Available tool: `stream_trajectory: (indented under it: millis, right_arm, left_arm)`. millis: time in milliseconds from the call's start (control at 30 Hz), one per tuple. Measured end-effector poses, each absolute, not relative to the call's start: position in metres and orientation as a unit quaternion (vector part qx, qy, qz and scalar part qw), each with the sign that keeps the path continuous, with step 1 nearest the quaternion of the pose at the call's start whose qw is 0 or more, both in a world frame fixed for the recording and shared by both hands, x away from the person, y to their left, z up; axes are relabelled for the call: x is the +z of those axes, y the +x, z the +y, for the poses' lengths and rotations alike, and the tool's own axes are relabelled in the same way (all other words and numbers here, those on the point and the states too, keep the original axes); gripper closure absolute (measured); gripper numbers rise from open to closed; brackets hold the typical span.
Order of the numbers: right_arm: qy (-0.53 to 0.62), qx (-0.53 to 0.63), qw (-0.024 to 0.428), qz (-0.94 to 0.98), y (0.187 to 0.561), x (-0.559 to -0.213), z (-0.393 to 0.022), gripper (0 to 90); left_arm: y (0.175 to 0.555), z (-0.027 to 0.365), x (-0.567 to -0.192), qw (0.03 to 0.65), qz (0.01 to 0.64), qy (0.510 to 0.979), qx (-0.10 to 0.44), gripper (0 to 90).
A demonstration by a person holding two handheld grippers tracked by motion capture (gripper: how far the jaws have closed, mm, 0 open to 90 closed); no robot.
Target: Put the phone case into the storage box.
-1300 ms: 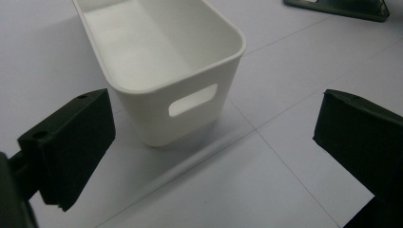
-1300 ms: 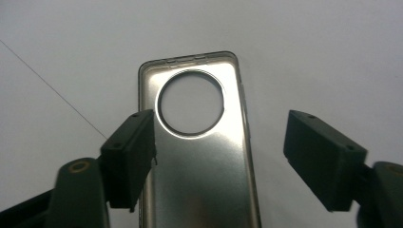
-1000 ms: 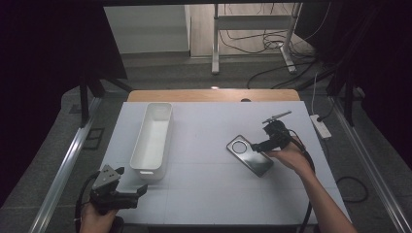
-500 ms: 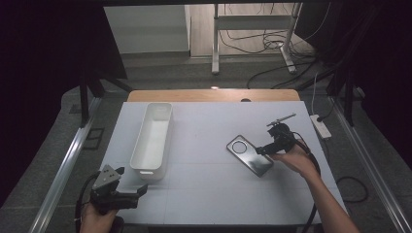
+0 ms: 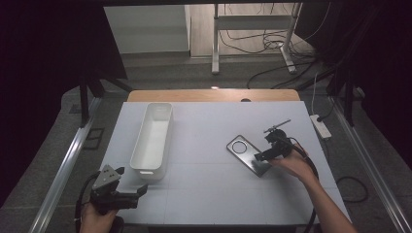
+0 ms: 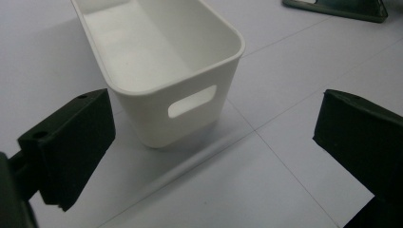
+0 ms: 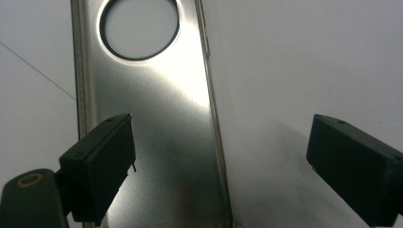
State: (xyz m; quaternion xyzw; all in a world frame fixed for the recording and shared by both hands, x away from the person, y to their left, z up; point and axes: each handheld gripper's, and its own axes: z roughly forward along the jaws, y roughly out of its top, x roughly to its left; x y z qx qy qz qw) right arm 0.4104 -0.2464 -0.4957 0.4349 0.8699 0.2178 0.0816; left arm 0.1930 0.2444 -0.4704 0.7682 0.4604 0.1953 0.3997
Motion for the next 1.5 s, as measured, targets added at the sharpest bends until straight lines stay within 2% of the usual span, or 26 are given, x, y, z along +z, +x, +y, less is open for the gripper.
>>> stream_trajectory:
  millis: [233,267,333,400,433,533,567,600,633,667,700,867,1500]
  right_arm:
    - [0.409,0.191,0.09,0.888,0.407,-0.503,-0.244,25.4]
    - [0.409,0.191,0.09,0.888,0.407,-0.503,-0.244,25.4]
    - [0.408,0.197,0.089,0.887,0.408,-0.501,-0.246,37.1]
    - [0.405,0.2,0.087,0.888,0.408,-0.5,-0.247,45.0]
    - [0.405,0.203,0.083,0.888,0.409,-0.499,-0.249,53.7]
    - [0.401,0.207,0.072,0.89,0.411,-0.498,-0.252,64.5]
    - [0.401,0.207,0.072,0.89,0.411,-0.498,-0.252,64.5]
    - [0.4,0.211,0.067,0.89,0.411,-0.498,-0.252,68.3]
    - [0.396,0.216,0.053,0.891,0.412,-0.498,-0.254,77.3]
    - [0.397,0.218,0.05,0.89,0.412,-0.498,-0.254,79.0]
    - [0.402,0.215,0.054,0.888,0.412,-0.497,-0.254,85.5]
    - [0.389,0.207,0.063,0.895,0.412,-0.496,-0.255,88.2]
    - [0.401,0.224,0.082,0.884,0.402,-0.482,-0.253,88.6]
  left_arm:
    - [0.193,0.244,-0.47,0.398,0.459,0.77,0.194,0.9]
    - [0.193,0.244,-0.47,0.398,0.459,0.77,0.194,0.9]
    - [0.193,0.244,-0.471,0.397,0.459,0.77,0.194,0.9]
    - [0.193,0.244,-0.471,0.397,0.459,0.771,0.194,0.9]
    - [0.193,0.244,-0.471,0.396,0.459,0.771,0.194,0.8]
    - [0.193,0.245,-0.471,0.397,0.46,0.77,0.194,0.8]
    - [0.193,0.245,-0.471,0.397,0.46,0.77,0.194,0.8]
    - [0.194,0.245,-0.471,0.398,0.461,0.769,0.193,0.8]
    - [0.194,0.245,-0.471,0.399,0.46,0.77,0.192,0.8]
    - [0.194,0.245,-0.471,0.4,0.459,0.77,0.191,0.8]
    - [0.194,0.245,-0.471,0.399,0.459,0.77,0.191,0.7]
    - [0.195,0.244,-0.471,0.397,0.457,0.773,0.187,0.7]
    - [0.195,0.245,-0.47,0.408,0.45,0.775,0.175,1.1]
